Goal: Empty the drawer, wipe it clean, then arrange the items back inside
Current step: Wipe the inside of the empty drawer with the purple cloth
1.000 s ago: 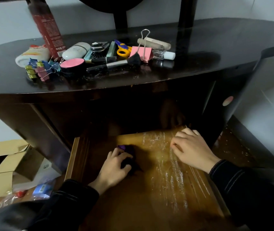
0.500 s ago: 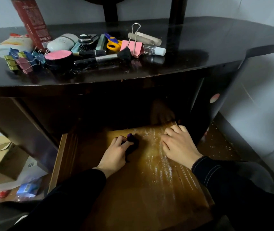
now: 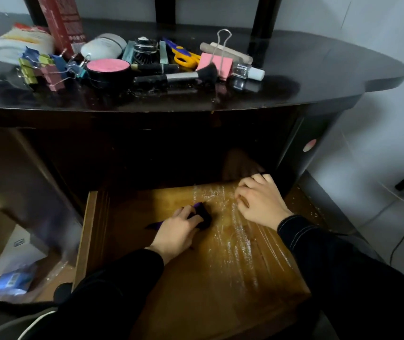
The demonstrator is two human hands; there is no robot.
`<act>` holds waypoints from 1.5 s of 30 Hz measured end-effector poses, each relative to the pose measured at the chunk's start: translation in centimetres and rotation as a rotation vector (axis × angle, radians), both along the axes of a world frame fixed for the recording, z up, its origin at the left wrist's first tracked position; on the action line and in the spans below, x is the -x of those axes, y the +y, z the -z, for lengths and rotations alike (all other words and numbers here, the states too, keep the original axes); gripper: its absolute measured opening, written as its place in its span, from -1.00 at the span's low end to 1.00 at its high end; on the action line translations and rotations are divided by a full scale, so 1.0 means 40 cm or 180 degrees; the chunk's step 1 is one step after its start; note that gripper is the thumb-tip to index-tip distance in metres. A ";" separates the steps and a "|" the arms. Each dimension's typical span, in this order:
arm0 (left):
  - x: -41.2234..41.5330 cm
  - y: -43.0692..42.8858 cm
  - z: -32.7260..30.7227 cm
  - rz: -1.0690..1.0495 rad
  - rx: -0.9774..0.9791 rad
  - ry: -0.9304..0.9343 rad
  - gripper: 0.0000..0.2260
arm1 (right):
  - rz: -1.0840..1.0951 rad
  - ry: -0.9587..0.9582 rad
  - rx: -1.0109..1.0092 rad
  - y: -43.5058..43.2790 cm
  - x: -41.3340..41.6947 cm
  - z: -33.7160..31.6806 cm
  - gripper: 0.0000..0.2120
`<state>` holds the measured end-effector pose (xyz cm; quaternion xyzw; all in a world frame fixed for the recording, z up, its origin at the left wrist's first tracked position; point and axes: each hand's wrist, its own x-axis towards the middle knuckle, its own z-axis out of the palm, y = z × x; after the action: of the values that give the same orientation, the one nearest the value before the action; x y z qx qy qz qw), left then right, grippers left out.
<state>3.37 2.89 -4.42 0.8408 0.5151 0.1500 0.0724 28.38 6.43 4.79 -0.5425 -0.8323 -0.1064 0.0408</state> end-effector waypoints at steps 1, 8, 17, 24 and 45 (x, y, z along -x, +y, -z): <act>0.005 0.019 -0.003 0.0039 -0.0025 -0.0011 -0.71 | 0.0005 0.0064 0.0013 0.001 -0.002 0.002 -0.66; 0.001 0.186 0.000 -0.0907 -0.0214 0.0037 -0.69 | 0.0129 0.0926 -0.0073 0.026 -0.025 0.036 -0.84; -0.010 0.024 -0.007 -0.0118 0.0285 0.0554 -0.58 | 0.0049 0.1314 -0.0036 0.021 -0.024 0.029 -0.86; -0.043 0.218 -0.027 -0.0626 0.0302 0.0548 -0.54 | 0.0091 0.1501 -0.0178 0.029 -0.027 0.045 -0.86; -0.095 0.237 -0.025 -0.0854 0.0695 0.0759 -0.34 | 0.0287 0.1766 -0.0150 0.024 -0.028 0.032 -0.87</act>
<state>7.18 12.37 -3.41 0.7637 0.6405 0.0010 0.0811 29.51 7.38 3.53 -0.5863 -0.7616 0.0251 0.2748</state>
